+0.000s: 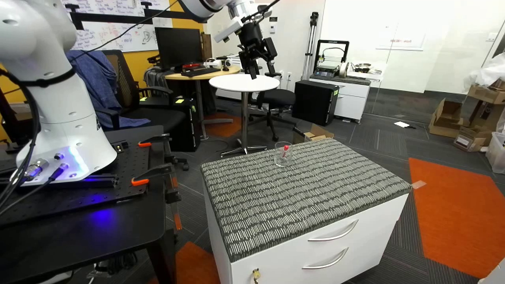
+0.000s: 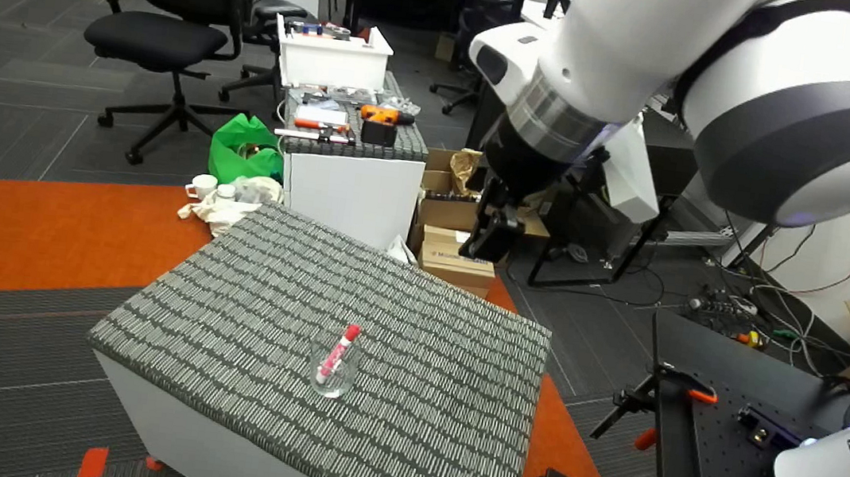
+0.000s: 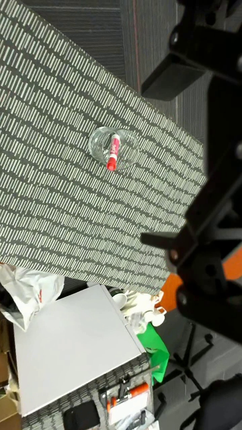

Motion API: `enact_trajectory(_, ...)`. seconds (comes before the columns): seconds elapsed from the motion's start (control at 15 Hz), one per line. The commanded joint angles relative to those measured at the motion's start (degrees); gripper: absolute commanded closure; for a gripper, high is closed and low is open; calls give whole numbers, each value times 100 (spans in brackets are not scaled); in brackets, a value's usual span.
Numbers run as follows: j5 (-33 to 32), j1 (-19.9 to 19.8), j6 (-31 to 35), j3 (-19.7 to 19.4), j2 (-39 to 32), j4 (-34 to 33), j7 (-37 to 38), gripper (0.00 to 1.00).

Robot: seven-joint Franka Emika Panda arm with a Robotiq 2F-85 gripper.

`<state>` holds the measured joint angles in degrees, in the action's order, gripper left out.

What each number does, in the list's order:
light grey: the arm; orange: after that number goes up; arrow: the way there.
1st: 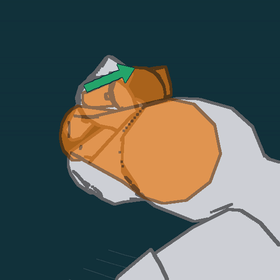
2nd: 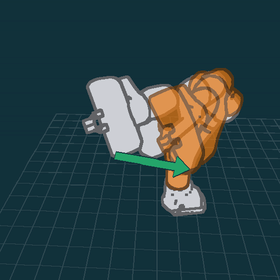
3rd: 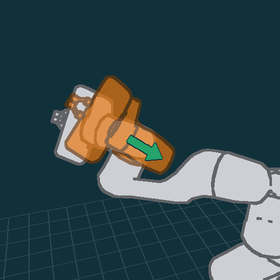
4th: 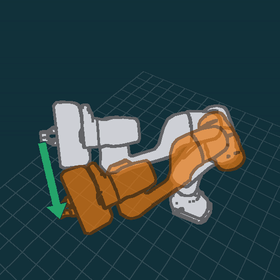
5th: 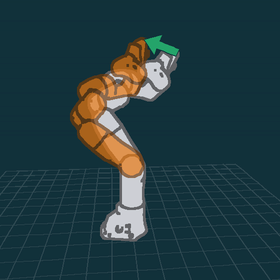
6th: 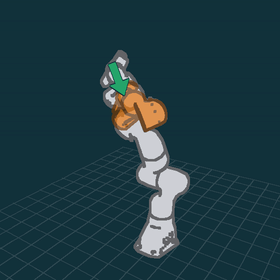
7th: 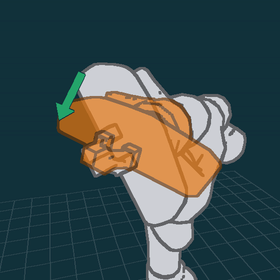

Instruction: Remove the marker from the glass.

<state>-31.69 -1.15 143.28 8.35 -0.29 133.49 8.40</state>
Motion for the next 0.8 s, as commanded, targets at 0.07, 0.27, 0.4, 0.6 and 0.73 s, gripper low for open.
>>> enact_trajectory(0.07,-658,402,-560,-201,-929,-809,174,0)
enact_trajectory(0.27,-968,622,-817,-325,-1424,-1173,111,0)
enact_trajectory(0.4,-1065,754,-925,-395,-1773,-1431,65,0)
enact_trajectory(0.6,-1105,891,-1019,-481,-2210,-1752,4,0)
enact_trajectory(0.73,-1124,963,-985,-559,-2492,-1950,-6,0)
